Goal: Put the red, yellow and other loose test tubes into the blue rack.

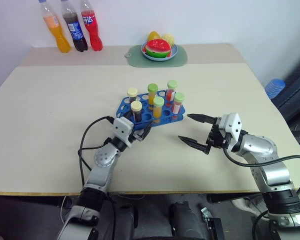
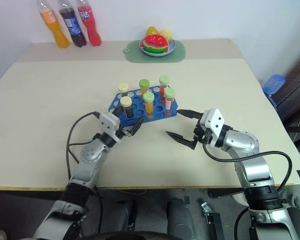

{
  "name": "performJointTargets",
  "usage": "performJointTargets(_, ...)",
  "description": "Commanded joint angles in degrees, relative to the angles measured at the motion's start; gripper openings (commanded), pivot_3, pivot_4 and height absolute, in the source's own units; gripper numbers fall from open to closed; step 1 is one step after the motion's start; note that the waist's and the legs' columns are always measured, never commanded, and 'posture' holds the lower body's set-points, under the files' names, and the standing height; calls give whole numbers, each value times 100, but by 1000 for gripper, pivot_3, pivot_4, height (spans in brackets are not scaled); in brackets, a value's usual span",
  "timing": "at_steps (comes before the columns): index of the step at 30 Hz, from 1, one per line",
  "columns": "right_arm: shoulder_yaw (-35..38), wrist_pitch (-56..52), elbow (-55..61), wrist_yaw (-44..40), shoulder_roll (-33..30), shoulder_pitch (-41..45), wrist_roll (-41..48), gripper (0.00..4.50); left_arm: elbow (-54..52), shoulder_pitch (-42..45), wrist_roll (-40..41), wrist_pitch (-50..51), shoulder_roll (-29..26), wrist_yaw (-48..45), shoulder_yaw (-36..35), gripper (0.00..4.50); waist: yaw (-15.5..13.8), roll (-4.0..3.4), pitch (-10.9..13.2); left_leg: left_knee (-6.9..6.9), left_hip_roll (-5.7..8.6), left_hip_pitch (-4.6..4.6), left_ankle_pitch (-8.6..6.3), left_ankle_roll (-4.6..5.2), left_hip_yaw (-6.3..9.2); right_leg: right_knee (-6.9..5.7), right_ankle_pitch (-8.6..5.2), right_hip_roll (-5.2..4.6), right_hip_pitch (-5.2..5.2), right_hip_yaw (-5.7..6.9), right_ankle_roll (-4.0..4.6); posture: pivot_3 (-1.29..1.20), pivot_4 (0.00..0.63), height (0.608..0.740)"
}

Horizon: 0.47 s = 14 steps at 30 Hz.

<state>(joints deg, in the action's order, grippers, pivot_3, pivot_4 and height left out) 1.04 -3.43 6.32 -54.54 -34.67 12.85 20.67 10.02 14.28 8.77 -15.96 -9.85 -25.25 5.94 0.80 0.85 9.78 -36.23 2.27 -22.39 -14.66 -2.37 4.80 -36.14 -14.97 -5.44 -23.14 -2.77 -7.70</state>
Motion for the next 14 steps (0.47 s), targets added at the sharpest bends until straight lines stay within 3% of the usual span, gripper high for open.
performJointTargets(1,220,121,57,175,87,-218,28,4278,-854,-462,387,58,-437,-245,-464,4362,-2,0,0,0,-2,0,0,0,1,1,0,2,0,0,0,0,150,740)
performJointTargets(7,513,263,-128,344,36,-735,20,4278,-1517,-1706,1227,385,-1550,-1327,-1072,4362,-6,-4,0,2,-4,0,0,0,-1,2,-1,0,1,-3,2,0,150,740)
performJointTargets(14,818,275,-107,456,-4,-1076,29,4278,-1895,-2196,1682,888,-2045,-1698,-1542,4362,-19,-4,1,0,-5,0,-1,1,0,5,-2,-2,8,1,3,0,150,740)
